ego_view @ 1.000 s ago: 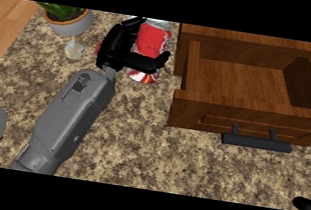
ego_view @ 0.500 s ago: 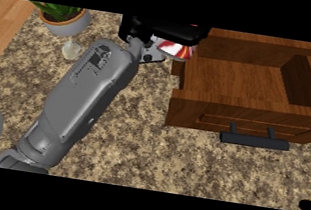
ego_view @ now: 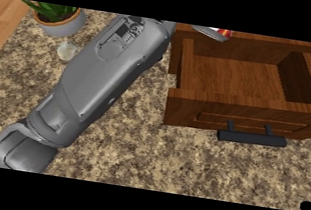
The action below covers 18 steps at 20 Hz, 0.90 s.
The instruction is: Pick up the can, place it into the drawer and close the drawer
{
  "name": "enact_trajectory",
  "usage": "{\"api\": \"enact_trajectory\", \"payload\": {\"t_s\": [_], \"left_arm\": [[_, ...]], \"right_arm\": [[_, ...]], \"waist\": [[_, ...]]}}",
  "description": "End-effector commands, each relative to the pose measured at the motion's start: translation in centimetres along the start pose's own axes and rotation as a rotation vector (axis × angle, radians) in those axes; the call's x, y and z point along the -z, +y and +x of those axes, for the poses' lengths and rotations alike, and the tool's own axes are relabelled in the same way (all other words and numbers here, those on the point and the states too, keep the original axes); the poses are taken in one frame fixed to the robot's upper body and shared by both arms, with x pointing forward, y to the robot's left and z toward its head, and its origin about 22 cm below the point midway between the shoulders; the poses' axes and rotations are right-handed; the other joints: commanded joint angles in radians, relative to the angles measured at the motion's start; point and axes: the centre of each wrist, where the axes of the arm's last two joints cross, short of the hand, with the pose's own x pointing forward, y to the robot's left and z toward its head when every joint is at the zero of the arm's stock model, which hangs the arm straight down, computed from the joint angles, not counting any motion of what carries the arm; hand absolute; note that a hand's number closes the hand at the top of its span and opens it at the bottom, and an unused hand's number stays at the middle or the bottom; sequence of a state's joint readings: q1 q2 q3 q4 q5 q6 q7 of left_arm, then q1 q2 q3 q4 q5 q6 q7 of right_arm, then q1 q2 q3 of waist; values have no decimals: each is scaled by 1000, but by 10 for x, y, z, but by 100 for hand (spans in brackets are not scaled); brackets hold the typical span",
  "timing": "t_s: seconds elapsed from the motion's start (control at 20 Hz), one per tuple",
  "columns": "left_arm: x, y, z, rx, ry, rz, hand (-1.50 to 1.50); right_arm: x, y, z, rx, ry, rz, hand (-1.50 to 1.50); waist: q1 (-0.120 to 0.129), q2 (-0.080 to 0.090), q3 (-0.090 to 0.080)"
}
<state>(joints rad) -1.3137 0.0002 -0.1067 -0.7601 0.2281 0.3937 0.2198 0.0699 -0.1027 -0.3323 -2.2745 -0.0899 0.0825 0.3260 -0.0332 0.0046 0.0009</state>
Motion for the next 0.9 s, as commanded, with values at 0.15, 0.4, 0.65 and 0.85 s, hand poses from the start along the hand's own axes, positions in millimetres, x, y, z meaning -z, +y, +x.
{"api": "enact_trajectory", "payload": {"t_s": [0.15, 0.4, 0.65, 0.85], "left_arm": [[17, -14, 11, 49, 18, -9, 150], [14, -34, 16, 95, 39, 36, 150], [19, -33, 13, 135, -9, 76, 150], [20, -35, 11, 144, 25, 141, -150]], "right_arm": [[5, 2, 10, 1, -4, -3, -150], [8, 11, 11, 8, -15, 43, -150], [23, 3, 10, 14, -20, 37, -150], [24, 12, 2, -4, -9, 65, -150]], "waist": [[-19, 7, 0], [-51, 11, 2], [-50, 15, 2], [-56, 16, 2]]}}
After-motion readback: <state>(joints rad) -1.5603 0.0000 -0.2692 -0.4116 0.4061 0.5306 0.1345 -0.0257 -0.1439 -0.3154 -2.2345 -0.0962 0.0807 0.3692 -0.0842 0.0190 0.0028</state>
